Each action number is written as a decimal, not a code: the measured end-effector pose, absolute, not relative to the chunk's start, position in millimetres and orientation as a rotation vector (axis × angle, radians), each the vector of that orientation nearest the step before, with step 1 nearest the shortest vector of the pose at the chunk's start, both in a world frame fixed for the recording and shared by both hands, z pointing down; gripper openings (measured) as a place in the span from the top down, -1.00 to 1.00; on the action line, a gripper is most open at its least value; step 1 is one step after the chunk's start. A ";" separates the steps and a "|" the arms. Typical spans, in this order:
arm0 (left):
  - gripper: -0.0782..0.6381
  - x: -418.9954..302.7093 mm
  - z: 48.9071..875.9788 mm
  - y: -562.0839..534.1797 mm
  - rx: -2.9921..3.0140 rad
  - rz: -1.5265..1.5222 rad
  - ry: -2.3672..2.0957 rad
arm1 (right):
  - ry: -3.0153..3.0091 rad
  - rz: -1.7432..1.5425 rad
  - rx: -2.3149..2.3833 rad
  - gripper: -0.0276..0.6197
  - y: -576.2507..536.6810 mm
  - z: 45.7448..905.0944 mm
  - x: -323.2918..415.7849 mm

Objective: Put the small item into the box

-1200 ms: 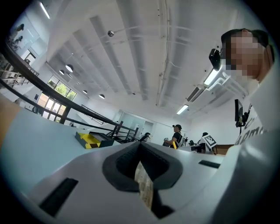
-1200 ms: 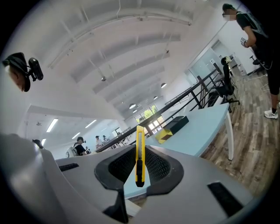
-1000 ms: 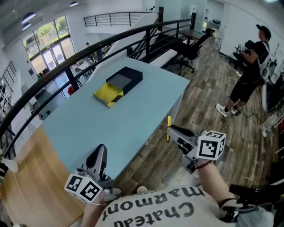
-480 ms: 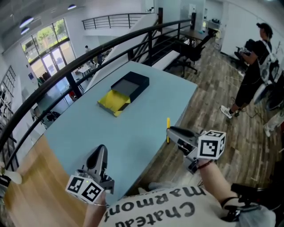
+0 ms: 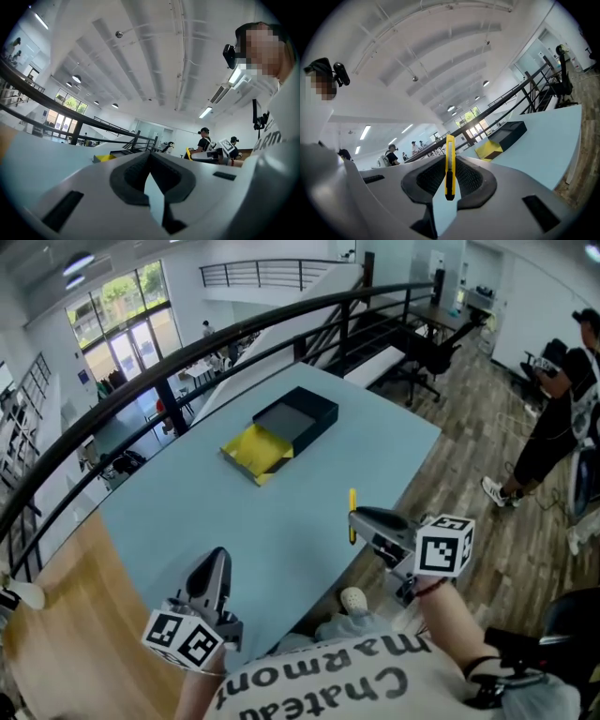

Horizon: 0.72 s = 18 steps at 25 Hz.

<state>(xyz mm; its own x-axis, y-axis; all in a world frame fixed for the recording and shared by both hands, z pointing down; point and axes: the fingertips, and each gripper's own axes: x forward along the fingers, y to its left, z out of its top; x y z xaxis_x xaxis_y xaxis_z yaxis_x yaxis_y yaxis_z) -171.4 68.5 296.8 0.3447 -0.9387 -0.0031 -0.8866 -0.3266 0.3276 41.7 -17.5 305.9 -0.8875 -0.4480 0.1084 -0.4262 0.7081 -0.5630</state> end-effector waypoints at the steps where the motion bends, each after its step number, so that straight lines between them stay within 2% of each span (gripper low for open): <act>1: 0.78 -171.4 296.4 64.6 2.337 -0.288 -1.641 | 2.873 -0.936 -0.720 0.66 -25.2 306.5 41.0; 18: 0.78 -154.6 291.5 -50.7 2.150 -0.423 -1.887 | 3.039 -0.905 -0.299 0.65 -187.7 297.5 15.6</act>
